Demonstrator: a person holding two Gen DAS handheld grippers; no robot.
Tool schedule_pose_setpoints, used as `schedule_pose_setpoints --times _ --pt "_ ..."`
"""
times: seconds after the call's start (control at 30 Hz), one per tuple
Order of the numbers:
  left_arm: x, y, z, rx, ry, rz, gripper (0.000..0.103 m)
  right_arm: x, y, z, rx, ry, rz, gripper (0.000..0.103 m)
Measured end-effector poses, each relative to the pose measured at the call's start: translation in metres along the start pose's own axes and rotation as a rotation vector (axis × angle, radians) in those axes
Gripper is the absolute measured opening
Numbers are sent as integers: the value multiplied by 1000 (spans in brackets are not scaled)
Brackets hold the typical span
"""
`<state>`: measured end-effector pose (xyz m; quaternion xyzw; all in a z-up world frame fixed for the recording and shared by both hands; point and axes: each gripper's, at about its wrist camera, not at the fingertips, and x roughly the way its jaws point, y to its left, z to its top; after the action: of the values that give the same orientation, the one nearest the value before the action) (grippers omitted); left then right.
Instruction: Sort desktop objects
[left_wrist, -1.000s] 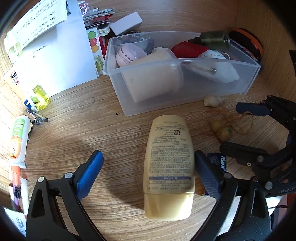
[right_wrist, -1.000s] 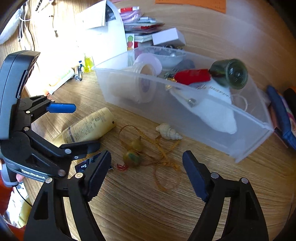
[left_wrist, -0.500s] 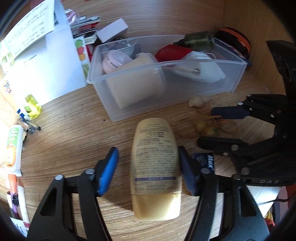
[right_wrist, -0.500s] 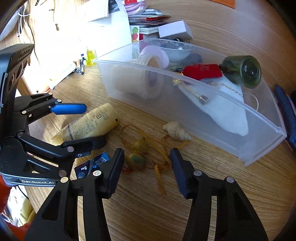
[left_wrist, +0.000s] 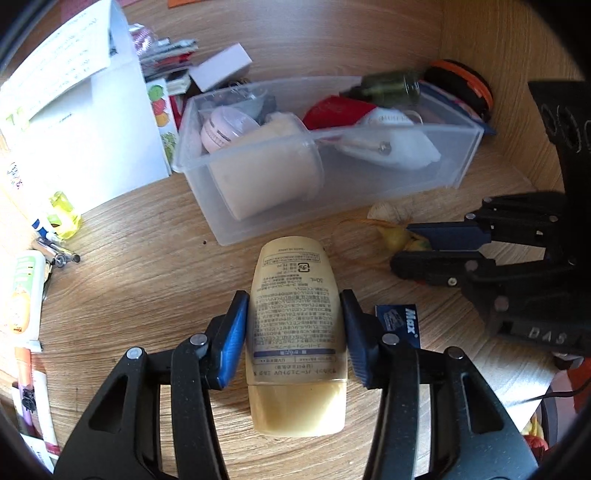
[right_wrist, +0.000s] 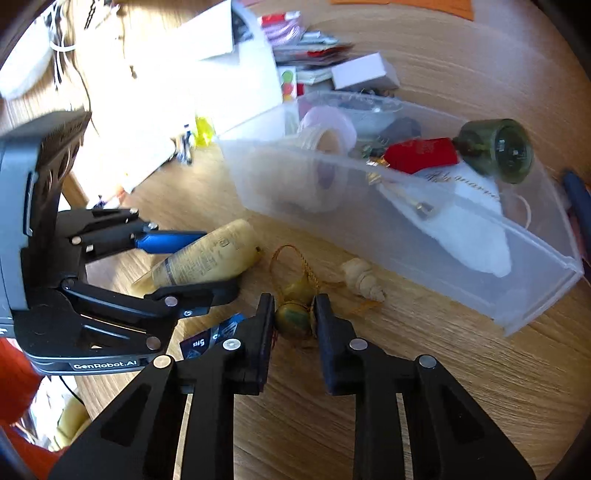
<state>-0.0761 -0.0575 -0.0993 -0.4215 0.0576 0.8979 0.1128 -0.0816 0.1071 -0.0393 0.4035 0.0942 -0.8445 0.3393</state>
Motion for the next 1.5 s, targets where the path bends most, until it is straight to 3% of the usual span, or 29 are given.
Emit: schedule_pose_setpoints --times 0.23,0.53,0.77,1.2,1.5 --pt "-12 15 0 -80 -58 -20 48 -26 -17 2 113 -71 70 20" --pt "-22 19 -4 -130 -72 -17 49 -87 -31 13 137 -219 71 20" --pt "-47 29 6 -180 -141 -53 48 -113 -40 17 154 -296 86 20" --pt "-85 48 30 -230 -253 -46 48 -168 -38 55 94 -434 74 20" --pt "-111 45 56 -201 -337 -25 45 -182 -32 79 50 -483 57 20"
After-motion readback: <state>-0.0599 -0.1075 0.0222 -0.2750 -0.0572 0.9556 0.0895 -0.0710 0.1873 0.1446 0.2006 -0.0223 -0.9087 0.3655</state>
